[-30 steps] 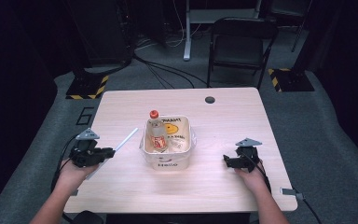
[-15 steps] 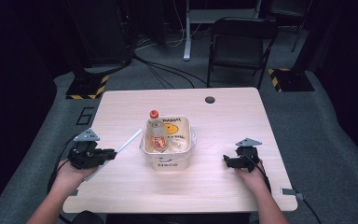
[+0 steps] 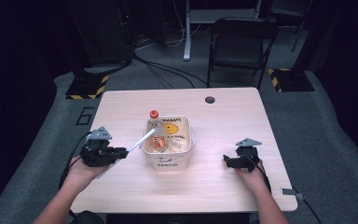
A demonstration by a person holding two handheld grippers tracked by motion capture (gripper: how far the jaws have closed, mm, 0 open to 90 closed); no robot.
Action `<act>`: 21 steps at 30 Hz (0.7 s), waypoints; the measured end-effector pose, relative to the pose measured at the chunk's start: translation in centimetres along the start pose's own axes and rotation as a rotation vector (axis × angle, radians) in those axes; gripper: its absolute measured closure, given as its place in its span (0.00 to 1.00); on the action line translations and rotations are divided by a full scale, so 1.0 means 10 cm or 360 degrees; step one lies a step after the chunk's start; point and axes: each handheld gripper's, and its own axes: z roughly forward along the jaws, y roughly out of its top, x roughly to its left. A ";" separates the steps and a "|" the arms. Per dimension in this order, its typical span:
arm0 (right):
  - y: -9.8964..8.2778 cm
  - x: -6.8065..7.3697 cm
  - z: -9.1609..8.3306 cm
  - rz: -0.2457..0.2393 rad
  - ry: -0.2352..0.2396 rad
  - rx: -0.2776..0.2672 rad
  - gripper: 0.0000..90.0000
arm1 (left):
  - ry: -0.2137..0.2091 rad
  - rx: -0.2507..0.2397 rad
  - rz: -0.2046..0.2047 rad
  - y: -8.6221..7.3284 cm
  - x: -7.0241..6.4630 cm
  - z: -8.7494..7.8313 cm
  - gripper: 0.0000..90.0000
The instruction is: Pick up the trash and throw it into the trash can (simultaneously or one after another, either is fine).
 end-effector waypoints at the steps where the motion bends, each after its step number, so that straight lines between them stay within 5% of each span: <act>1: 0.00 0.00 0.00 0.0000 0.0000 0.0000 0.15 | -0.0007 0.0002 0.0003 0.01 0.00 0.01 0.88; 21: 0.00 0.00 0.00 -0.0001 0.0001 0.0000 0.15 | -0.0049 -0.0030 -0.0011 0.31 -0.07 0.25 0.88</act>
